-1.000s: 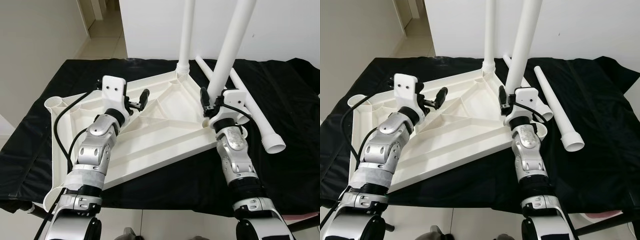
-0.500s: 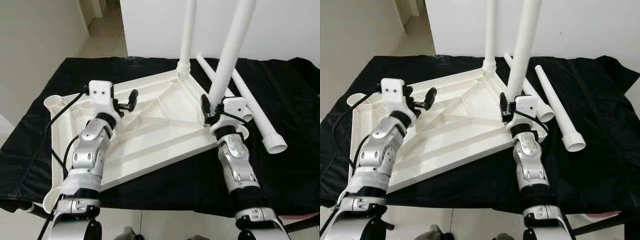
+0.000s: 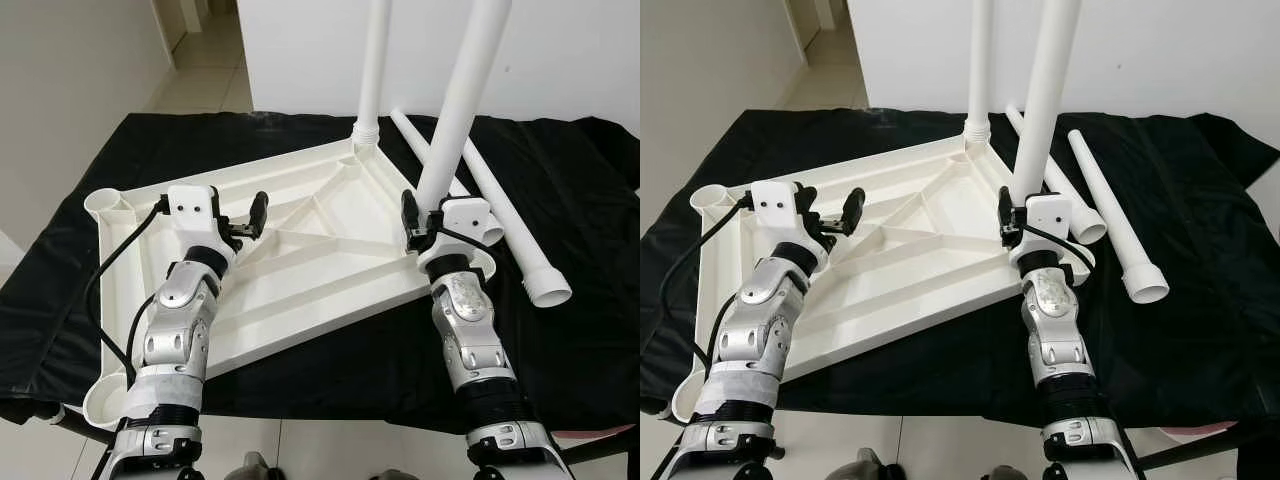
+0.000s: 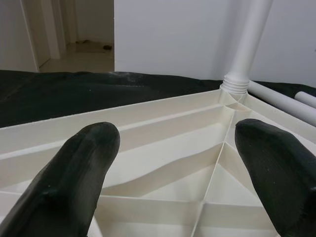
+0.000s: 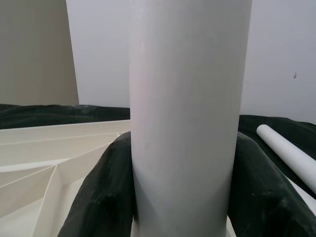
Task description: Building children table
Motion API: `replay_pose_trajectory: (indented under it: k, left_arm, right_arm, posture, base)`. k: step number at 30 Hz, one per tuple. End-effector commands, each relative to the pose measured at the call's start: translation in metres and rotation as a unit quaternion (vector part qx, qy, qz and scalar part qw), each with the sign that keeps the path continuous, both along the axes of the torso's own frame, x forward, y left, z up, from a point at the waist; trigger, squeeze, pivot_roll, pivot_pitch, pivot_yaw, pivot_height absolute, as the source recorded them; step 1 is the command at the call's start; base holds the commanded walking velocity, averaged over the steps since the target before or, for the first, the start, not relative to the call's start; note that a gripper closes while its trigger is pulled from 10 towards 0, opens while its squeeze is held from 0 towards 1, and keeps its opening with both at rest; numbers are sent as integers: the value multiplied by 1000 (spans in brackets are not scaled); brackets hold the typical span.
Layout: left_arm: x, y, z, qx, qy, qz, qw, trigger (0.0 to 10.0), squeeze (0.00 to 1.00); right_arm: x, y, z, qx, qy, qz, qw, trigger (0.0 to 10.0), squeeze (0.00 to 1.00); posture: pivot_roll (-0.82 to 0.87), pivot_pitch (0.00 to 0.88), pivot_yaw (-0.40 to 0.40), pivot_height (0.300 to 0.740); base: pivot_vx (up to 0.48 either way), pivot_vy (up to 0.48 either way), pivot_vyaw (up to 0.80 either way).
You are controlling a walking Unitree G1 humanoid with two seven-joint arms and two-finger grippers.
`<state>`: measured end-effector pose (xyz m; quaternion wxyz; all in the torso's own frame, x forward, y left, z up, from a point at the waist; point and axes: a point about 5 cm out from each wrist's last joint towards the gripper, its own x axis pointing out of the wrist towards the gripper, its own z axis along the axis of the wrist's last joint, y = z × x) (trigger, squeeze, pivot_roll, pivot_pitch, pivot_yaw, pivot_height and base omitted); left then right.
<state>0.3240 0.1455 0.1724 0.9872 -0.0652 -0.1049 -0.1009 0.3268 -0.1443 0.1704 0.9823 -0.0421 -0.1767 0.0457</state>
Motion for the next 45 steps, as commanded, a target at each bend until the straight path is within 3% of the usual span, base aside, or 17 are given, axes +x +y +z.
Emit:
replay_pose_trajectory:
  k: [1, 10, 23, 32, 42, 45]
  left_arm:
    - [-7, 15, -8, -13, 10, 107, 994, 10000, 0]
    - [-13, 24, -28, 4, 32, 95, 995, 10000, 0]
    - [-10, 25, -18, 2, 16, 72, 997, 10000, 0]
    - [-36, 4, -18, -21, -21, 1, 1000, 10000, 0]
    - [-39, -1, -19, -9, -21, -7, 1000, 10000, 0]
    - [-39, -9, -14, -2, -27, -22, 999, 10000, 0]
  right_arm:
    - [-2, 2, 1, -1, 0, 2, 1000, 10000, 0]
    - [-6, -7, -5, -6, 12, -11, 1000, 10000, 0]
    - [-9, -13, -3, -11, -13, 1, 1000, 10000, 0]
    - [-23, -11, -6, 3, -23, 23, 999, 10000, 0]
    - [-27, -6, -8, -12, -28, 38, 999, 10000, 0]
    - [-30, -3, -4, -9, -37, 47, 998, 10000, 0]
  posture:
    - [-80, 51, 55, 740]
    - [-104, 58, 69, 740]
    - [-98, 35, 86, 740]
    - [-83, 37, 64, 740]
    - [-84, 38, 62, 740]
    - [-90, 38, 54, 740]
  base:
    - [0, 0, 0]
    - [0, 0, 0]
    - [0, 0, 0]
    - [0, 0, 0]
    - [0, 0, 0]
    - [0, 0, 0]
